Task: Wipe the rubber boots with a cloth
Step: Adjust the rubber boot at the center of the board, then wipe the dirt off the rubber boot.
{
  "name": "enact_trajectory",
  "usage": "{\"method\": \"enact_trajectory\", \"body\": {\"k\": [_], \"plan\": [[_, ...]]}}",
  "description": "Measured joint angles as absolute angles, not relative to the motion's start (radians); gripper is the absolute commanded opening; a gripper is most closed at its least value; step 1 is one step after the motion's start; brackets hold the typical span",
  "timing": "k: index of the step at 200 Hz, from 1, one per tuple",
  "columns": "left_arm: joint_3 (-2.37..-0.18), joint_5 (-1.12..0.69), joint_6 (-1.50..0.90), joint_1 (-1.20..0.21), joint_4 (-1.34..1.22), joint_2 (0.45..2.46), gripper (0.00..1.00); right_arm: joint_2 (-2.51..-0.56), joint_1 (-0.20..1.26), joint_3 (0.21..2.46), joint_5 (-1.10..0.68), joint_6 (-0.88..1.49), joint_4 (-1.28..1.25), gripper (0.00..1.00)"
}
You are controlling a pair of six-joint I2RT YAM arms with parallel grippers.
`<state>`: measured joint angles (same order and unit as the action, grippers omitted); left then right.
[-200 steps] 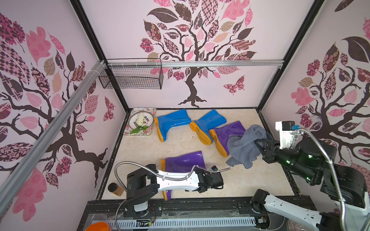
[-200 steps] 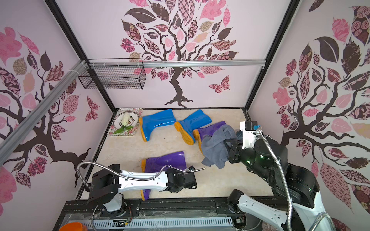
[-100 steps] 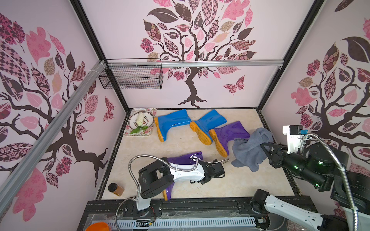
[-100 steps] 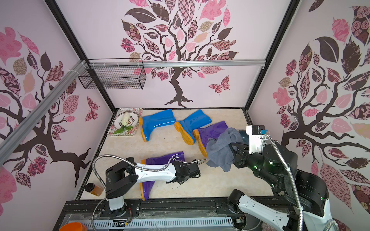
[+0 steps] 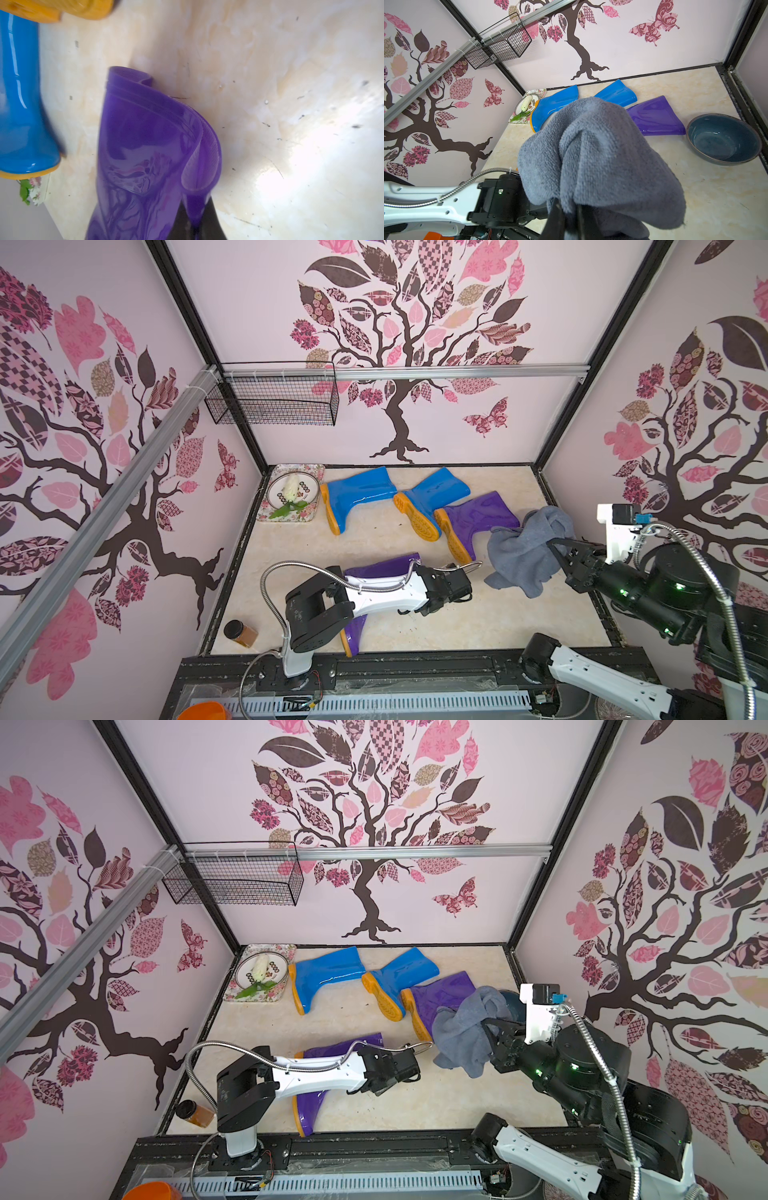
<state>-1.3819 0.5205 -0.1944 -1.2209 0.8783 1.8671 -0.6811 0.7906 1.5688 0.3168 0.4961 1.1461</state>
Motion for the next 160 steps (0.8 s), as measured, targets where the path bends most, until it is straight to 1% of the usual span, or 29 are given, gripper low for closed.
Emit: {"method": "enact_trajectory", "body": {"k": [53,82,101,127,160], "plan": [[-1.668,0.585,-0.191,-1.222,0.982,1.734,0.0,-0.681,0.79,1.577,0.318,0.496,1.148,0.0],[-1.679,0.608,-0.255,-1.222,0.974,1.636,0.0,-0.682,0.791,1.598,0.317,0.494,1.147,0.0],[-1.586,0.621,-0.318,-1.222,0.885,1.56,0.0,-0.683,0.79,1.597,0.313,0.494,1.146,0.0],[-1.365,0.651,-0.417,-1.224,0.779,1.443,0.0,-0.682,0.791,1.584,0.303,0.495,1.14,0.0],[-1.065,0.727,-0.559,-1.221,0.652,1.311,0.0,-0.672,0.79,1.442,0.241,0.504,1.079,0.0]]}}
